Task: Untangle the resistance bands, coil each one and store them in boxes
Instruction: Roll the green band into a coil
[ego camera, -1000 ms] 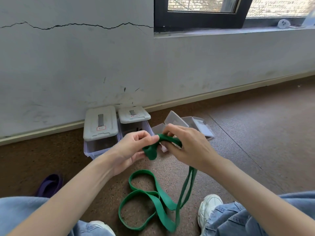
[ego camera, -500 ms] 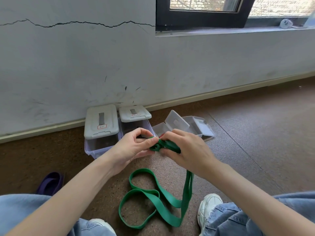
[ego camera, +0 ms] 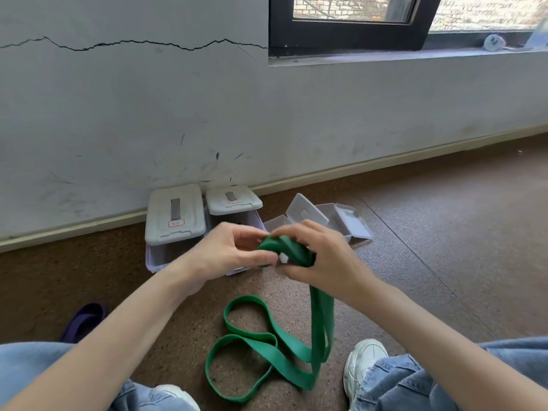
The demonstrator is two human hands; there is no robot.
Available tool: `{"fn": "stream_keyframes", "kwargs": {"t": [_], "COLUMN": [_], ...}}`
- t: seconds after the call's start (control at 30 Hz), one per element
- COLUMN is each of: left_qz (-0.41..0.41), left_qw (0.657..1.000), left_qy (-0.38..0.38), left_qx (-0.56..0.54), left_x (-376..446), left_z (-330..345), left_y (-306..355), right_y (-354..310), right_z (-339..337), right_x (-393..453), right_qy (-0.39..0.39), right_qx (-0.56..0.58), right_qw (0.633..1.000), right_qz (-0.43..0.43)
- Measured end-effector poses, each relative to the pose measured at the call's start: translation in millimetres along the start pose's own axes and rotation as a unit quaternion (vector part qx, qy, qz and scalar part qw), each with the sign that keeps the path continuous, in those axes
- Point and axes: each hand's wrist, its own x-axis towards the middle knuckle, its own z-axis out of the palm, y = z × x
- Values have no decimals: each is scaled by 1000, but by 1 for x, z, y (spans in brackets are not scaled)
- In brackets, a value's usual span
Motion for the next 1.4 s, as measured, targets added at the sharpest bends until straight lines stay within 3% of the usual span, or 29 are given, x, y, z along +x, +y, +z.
{"fn": "stream_keyframes", "kwargs": {"t": [0.13, 0.23, 0.4, 0.47, 0.57, 0.67, 0.73, 0.8, 0.93, 1.07, 1.13, 1.2, 1.23, 1.33, 1.4], "left_qz": [17, 16, -34, -36, 10, 47, 45, 30, 34, 23, 32, 52, 56, 34, 20], "left_qw": [994, 988, 983, 994, 986, 972, 983, 996, 980, 978, 993, 971, 960, 979, 997], "left_qy": [87, 119, 89, 66, 55, 57, 82, 84, 96, 114, 114, 97, 94, 77, 61], "left_qx": [-64, -93, -158, -79, 159, 225, 156, 16, -170, -175, 6, 213, 256, 185, 34], "left_x": [2, 4, 7, 6, 4, 4, 3, 0, -1, 1, 1, 4, 4, 2, -1], "left_z": [11, 19, 25, 17, 6, 7, 5, 1, 1, 6, 5, 7, 9, 10, 5], "left_y": [0, -2, -8, -7, -6, -5, -1, 4, 9, 4, 1, -5, -7, -5, 3], "right_y": [-3, -5, -3, -2, 3, 1, -2, -3, -9, -9, -6, -4, -4, -3, -5], "right_z": [7, 13, 20, 16, 11, 8, 4, -3, -3, 0, -5, -5, -4, -6, -13], "right_x": [3, 4, 4, 2, 0, 1, 3, 6, 7, 8, 8, 7, 7, 7, 8], "right_qy": [99, 104, 99, 73, -20, -35, 8, 47, 56, 63, 43, -8, -36, -43, 7], "right_qx": [108, 151, 141, 126, -3, -33, 34, 179, 332, 261, 153, -10, -68, -49, 132], "right_qw": [984, 973, 973, 982, 999, 999, 998, 976, 929, 951, 980, 998, 996, 997, 987], "right_qz": [103, 139, 153, 120, 49, 21, 51, 118, 152, 155, 123, 60, 33, 38, 97]}}
